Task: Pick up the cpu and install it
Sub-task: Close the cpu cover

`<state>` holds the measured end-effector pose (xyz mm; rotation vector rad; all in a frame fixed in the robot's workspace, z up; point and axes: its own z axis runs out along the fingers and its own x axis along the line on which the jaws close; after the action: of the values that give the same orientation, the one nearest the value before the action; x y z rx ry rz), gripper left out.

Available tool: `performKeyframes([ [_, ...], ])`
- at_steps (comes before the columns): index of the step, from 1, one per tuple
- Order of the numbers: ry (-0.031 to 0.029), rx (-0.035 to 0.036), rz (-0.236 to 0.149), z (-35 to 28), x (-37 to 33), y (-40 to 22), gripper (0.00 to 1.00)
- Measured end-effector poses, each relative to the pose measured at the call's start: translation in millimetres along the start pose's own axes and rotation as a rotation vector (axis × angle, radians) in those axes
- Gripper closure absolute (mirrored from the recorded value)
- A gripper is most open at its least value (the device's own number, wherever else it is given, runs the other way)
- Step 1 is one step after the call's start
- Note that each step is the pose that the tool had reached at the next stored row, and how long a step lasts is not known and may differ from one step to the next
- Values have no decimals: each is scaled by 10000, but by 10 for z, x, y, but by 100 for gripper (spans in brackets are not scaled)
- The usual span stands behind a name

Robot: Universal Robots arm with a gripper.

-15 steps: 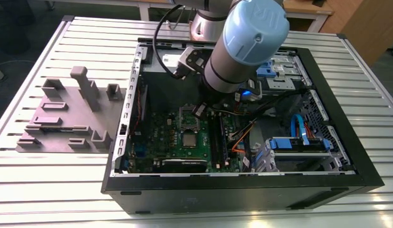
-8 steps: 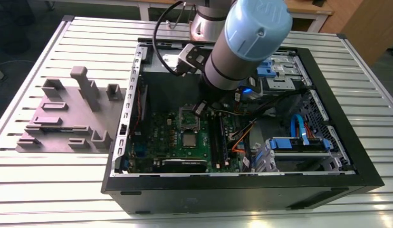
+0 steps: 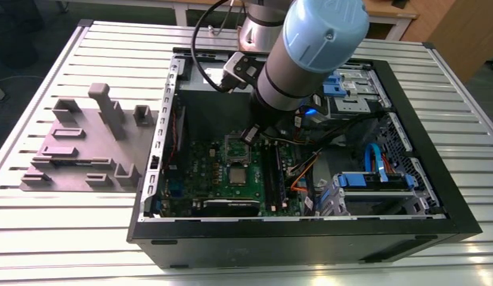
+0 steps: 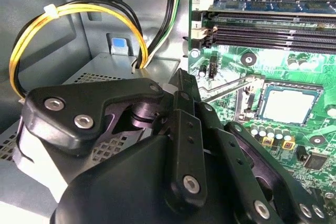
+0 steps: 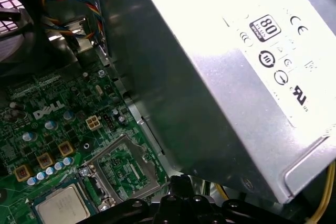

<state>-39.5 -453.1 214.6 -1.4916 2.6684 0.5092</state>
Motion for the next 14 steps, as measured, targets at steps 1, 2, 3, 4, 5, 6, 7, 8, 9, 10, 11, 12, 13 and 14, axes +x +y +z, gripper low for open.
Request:
performKeyframes([
  [1,-2,0,0,-1,0,0,90],
  [2,-2,0,0,-1,0,0,90],
  [3,2,1,-1,-3,2,1,90],
  [4,2,1,-2,-3,3,1,90],
  [5,2,1,-1,-4,5,0,90],
  [6,1,1,-1,-4,8,0,90],
  [7,0,0,0,-4,10,-1,90],
  [8,0,0,1,-5,13,-2,90],
  [9,1,1,0,-7,17,-5,90],
  [10,0,0,0,-9,21,-8,90],
  [11,1,0,0,-11,27,-11,90],
  [12,0,0,-1,-13,32,-15,90],
  [13,0,1,-1,-15,37,-17,90],
  [14,2,1,0,-16,41,-19,90],
])
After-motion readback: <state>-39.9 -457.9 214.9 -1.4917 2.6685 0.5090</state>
